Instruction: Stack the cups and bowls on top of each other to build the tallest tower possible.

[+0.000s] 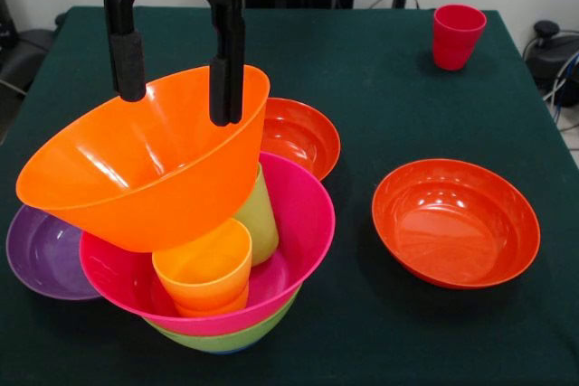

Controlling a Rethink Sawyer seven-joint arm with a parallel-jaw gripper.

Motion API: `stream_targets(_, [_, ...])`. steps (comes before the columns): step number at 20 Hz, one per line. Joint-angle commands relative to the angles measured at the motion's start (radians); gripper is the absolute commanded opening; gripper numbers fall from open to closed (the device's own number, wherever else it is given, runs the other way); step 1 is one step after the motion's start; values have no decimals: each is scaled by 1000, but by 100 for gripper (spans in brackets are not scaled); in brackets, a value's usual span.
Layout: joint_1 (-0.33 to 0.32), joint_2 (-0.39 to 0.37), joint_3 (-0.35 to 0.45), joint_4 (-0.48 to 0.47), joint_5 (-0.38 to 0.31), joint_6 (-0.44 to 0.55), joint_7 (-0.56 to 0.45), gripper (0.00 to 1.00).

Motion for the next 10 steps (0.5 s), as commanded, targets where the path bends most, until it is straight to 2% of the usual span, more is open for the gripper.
stream_targets(1, [24,19,134,131,-90,-40,-175,100])
stream_targets(10, [20,38,127,88,-93,-14,-170,100])
